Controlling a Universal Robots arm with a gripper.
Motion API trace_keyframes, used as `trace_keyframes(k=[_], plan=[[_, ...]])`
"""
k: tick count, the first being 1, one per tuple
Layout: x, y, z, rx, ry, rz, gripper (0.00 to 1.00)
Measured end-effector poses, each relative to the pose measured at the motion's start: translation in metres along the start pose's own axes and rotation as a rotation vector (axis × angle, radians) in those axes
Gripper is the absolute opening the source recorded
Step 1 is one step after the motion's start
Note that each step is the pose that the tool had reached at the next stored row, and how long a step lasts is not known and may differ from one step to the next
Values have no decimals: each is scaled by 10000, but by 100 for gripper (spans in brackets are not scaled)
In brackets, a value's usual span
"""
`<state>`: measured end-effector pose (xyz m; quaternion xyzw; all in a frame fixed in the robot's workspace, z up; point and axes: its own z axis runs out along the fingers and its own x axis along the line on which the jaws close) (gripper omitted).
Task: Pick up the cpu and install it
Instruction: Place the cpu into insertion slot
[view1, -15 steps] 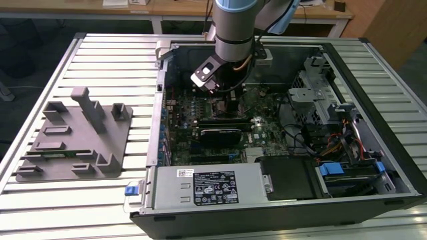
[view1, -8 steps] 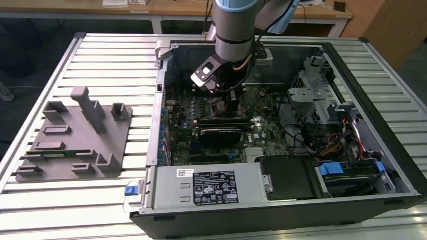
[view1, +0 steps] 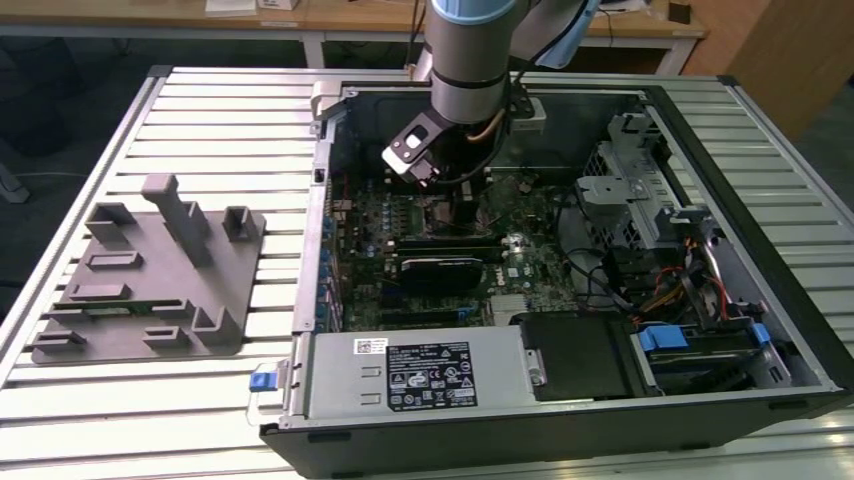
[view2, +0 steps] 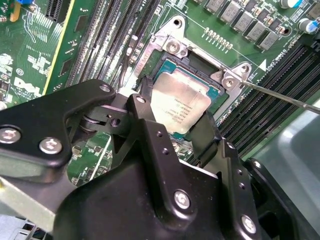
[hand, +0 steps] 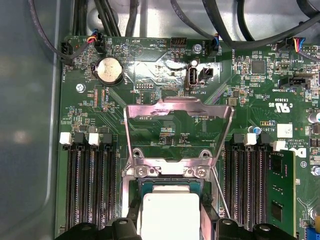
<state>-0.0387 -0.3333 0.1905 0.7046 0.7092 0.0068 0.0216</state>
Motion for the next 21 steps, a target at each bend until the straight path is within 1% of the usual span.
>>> trace_keyframes(k=[2, 3, 4, 5, 8, 12, 21], plan=[[2, 2, 3, -4, 10, 0, 55], [1, 1, 2, -1, 4, -1, 60], [-1, 0, 0, 3, -2, 0, 60], [-1, 0, -1, 4, -5, 0, 67], [-1, 0, -2, 5, -4, 0, 67], [-1, 2, -27, 5, -4, 0, 67], [-1, -8, -31, 4, -4, -1, 67]])
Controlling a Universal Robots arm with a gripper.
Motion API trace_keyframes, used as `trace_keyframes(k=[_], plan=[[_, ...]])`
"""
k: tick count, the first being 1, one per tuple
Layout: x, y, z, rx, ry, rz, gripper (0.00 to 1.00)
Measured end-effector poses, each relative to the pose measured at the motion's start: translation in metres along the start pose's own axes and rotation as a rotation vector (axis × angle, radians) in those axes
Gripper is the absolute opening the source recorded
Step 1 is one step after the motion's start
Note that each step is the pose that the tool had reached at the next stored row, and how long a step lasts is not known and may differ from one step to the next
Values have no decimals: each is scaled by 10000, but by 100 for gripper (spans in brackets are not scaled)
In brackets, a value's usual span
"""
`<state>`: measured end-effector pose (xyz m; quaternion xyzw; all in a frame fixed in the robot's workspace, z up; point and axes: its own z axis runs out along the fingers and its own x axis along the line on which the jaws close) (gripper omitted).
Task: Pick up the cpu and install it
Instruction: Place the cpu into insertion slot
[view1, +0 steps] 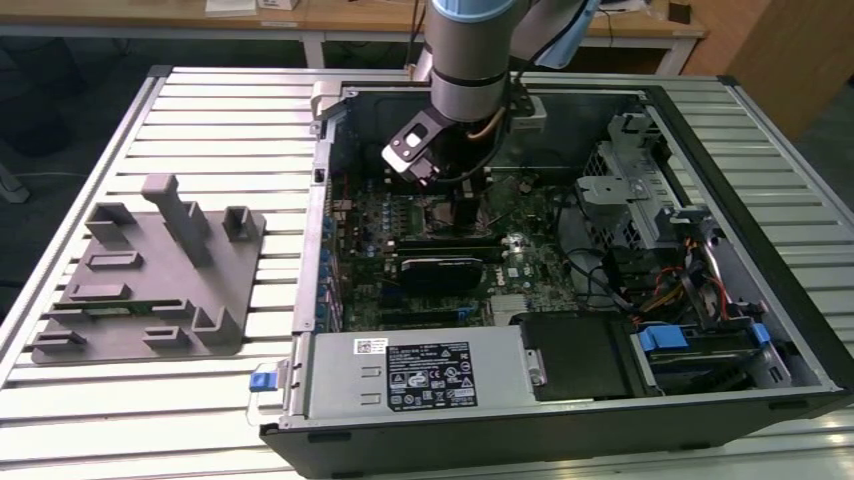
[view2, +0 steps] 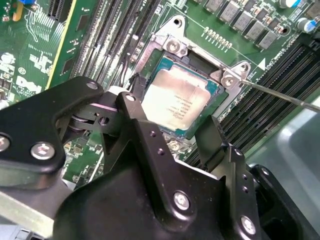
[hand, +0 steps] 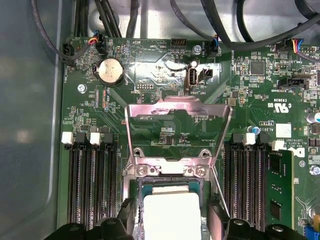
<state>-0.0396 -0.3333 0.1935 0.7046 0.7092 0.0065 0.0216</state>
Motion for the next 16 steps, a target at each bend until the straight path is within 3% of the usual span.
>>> trace_keyframes(k=[9, 13, 16], plan=[[0, -14, 3, -1, 0, 0, 67], [0, -15, 3, 1, -2, 0, 54], [0, -15, 3, -1, -1, 0, 54]])
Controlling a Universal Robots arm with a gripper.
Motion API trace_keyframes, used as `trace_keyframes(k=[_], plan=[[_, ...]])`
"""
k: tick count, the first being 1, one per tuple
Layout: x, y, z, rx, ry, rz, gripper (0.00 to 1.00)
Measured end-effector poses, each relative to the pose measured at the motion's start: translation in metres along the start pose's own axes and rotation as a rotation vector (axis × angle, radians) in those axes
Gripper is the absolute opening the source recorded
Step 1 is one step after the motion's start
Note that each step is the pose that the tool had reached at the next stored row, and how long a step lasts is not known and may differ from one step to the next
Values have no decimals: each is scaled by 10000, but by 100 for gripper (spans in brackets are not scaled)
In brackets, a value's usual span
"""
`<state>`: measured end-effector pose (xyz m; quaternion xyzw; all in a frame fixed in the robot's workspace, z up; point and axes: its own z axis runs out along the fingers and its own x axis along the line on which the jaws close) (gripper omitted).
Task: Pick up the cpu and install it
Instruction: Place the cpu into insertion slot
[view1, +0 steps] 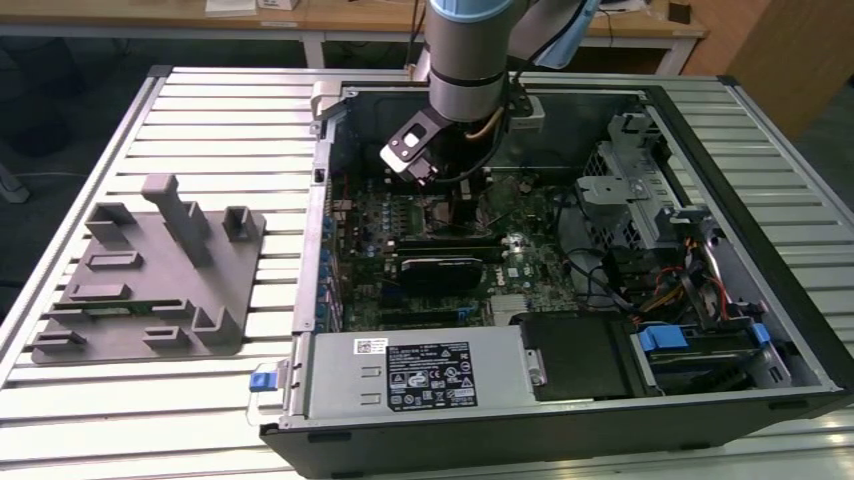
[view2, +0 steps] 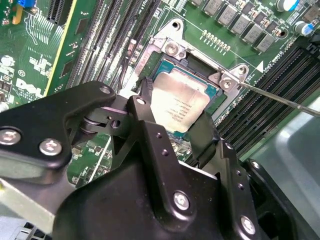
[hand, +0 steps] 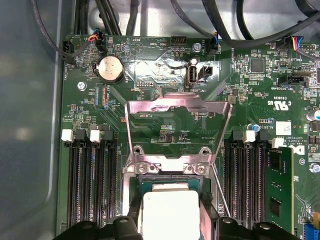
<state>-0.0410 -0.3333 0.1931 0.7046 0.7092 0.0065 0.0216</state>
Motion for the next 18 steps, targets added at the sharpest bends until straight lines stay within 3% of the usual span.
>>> trace_keyframes(k=[18], plan=[[0, 13, -8, 7, -13, 358, 54]])
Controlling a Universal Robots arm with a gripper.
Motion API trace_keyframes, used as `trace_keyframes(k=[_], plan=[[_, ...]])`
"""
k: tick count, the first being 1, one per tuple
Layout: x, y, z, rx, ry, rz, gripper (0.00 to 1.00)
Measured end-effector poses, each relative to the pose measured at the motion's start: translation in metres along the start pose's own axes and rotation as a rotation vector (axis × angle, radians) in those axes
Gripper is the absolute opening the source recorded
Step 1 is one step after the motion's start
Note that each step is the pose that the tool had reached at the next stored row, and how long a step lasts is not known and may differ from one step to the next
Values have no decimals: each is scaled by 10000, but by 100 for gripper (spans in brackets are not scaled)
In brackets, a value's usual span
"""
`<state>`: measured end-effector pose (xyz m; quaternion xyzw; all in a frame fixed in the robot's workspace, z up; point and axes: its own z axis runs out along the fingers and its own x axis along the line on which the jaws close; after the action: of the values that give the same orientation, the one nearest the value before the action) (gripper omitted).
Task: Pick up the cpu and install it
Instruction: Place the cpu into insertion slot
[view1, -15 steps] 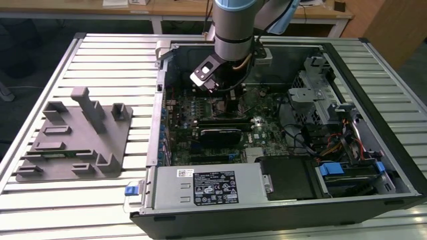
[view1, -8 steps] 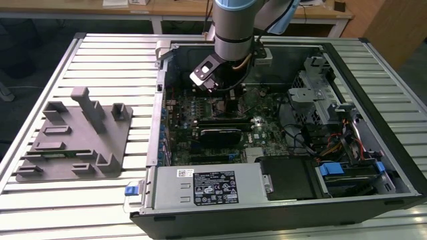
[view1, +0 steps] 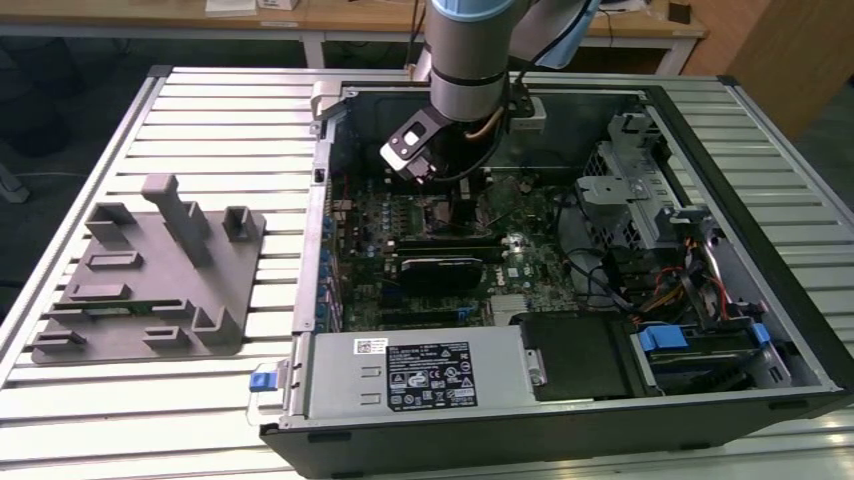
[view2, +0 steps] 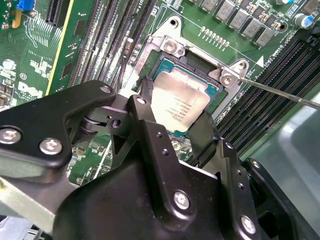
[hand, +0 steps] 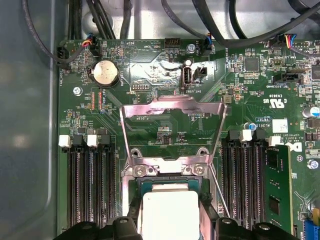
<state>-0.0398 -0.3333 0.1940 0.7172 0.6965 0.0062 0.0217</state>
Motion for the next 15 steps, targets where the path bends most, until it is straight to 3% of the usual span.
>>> trace_keyframes(k=[15], plan=[[1, 0, 7, 0, 1, 0, 55]])
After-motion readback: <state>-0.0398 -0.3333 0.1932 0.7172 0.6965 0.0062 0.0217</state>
